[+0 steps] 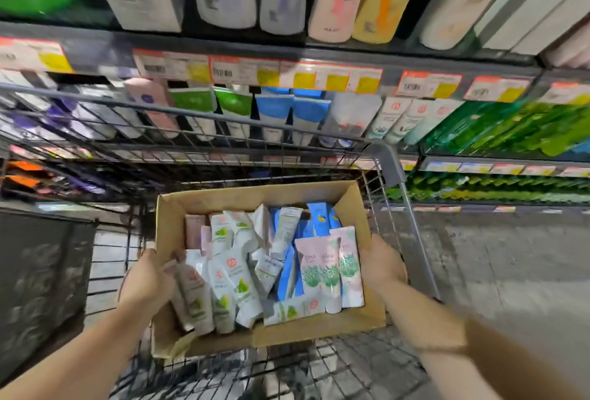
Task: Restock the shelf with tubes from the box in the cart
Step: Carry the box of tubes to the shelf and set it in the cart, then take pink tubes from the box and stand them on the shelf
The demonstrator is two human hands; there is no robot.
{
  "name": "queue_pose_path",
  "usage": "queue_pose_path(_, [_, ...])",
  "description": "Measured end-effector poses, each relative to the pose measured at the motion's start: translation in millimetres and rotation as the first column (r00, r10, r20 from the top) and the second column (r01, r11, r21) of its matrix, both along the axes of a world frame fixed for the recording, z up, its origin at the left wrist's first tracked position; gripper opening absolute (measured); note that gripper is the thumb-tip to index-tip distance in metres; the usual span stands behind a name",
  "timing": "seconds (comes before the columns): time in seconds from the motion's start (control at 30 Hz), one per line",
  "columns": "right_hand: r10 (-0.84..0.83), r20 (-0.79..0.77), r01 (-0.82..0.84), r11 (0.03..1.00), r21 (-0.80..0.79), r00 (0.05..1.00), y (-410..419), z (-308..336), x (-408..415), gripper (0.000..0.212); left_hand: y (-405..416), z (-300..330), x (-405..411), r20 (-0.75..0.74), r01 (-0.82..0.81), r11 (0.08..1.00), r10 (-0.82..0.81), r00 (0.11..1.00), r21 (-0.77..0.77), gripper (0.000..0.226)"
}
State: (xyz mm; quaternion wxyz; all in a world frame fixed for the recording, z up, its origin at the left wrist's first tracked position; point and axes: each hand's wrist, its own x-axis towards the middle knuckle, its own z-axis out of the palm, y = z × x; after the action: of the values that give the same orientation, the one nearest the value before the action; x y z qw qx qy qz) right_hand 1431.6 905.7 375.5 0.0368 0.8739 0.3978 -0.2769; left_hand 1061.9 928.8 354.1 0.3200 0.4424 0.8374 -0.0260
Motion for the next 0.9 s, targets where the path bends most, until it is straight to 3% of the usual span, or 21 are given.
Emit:
queue_pose_path(0.2, [0.082, 0.089, -0.076, 0.995, -0.059, 0.993, 7, -12, -2, 0.021, -3, -19, 3, -0.079, -0.004, 1.000, 0.004, 0.997, -0.004, 0.035])
queue_pose_path(0.3, [0.026, -0.005, -0.026, 1.000, -0.008, 1.000, 4, -10, 2, 0.016, -6, -12, 9, -0.034, -0.048, 0.999, 0.048, 0.998, 0.020, 0.042])
queue_pose_path(0.4, [-0.053, -0.138, 0.064, 0.995, 0.075, 0.989, 1, -1, -2, 0.040, -10, -2, 18, 0.081, -0.113, 0.991, 0.107, 0.991, 0.068, 0.057])
queue_pose_path(0.47, [0.091, -0.040, -0.080, 0.971, 0.224, 0.995, -2, 10, -11, 0.052, -9, 7, 29, 0.146, -0.144, 0.980, 0.123, 0.982, 0.137, 0.067])
queue_pose_path(0.53, [0.292, 0.078, -0.300, 0.888, 0.348, 0.953, -1, 18, -19, 0.052, -6, 14, 39, 0.091, -0.064, 0.971, 0.044, 0.995, 0.232, 0.070])
queue_pose_path(0.63, [0.478, -0.015, -0.462, 0.857, 0.229, 0.878, 12, 16, -27, 0.054, -4, 16, 60, -0.041, 0.161, 0.923, -0.156, 0.987, 0.349, 0.073])
queue_pose_path(0.77, [0.638, -0.080, -0.642, 0.766, -0.032, 0.766, 29, -2, -31, 0.064, -11, 15, 96, 0.108, 0.196, 0.903, -0.255, 0.961, 0.382, 0.080])
queue_pose_path(0.9, [0.709, -0.010, -0.707, 0.701, -0.089, 0.705, 30, -11, -26, 0.045, -23, 12, 123, 0.241, 0.173, 0.893, -0.291, 0.926, 0.415, 0.079])
